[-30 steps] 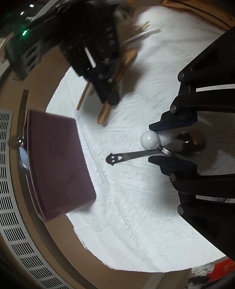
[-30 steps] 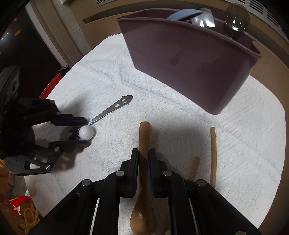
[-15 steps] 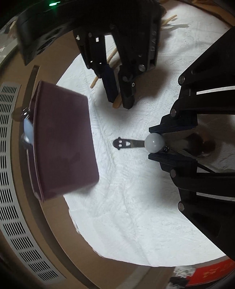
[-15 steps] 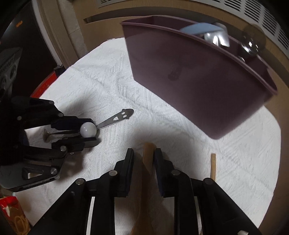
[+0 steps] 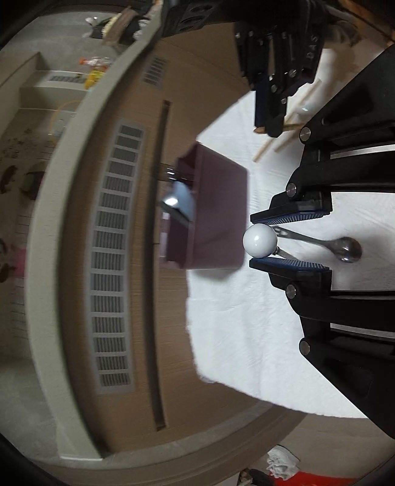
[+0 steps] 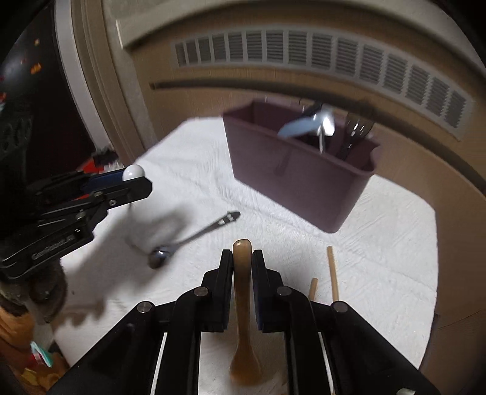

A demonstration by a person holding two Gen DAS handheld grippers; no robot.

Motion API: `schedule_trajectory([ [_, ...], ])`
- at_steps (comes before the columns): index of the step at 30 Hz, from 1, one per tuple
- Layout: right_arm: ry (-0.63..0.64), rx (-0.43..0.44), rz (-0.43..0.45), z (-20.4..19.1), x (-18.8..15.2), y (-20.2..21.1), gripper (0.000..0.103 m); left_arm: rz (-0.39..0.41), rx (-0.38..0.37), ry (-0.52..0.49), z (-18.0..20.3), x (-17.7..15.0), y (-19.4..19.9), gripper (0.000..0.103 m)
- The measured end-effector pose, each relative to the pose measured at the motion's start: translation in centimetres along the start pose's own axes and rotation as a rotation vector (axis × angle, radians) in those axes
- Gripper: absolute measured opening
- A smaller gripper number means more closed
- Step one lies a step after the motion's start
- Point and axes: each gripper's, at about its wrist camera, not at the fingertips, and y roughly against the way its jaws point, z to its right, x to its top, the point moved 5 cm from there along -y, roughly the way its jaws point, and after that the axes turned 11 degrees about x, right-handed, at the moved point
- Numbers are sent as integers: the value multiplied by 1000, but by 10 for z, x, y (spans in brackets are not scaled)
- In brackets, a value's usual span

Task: Organize utensils
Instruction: 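Carry both utensils over the purple caddy and open both tools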

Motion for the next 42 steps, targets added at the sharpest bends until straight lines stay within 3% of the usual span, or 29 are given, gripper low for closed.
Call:
schedule_trajectory([
  [6, 23, -15, 201, -17, 36, 70, 12, 161, -17, 3, 9, 61, 37, 22],
  [13, 136, -111, 413, -25, 133, 144, 12, 334, -65, 71, 10, 172, 60, 22],
  [18, 165, -179, 519, -15, 185, 174, 12, 410, -179, 116, 17, 218, 51, 22],
  [20, 156, -191, 529, -2, 198, 173, 12, 400, -226, 142, 19, 224, 32, 22],
  [23, 131, -205, 517, 17, 202, 157, 12, 363, -237, 143, 24, 221, 1, 22],
  [28, 73, -192, 446, 49, 191, 112, 12, 214, -238, 156, 30, 189, -64, 22],
  [34, -21, -167, 340, 87, 166, 46, 12, 55, -208, 187, 27, 146, -127, 22],
  [42, -123, -85, 216, 113, 136, -12, 13, -80, -149, 174, 21, 102, -168, 24],
])
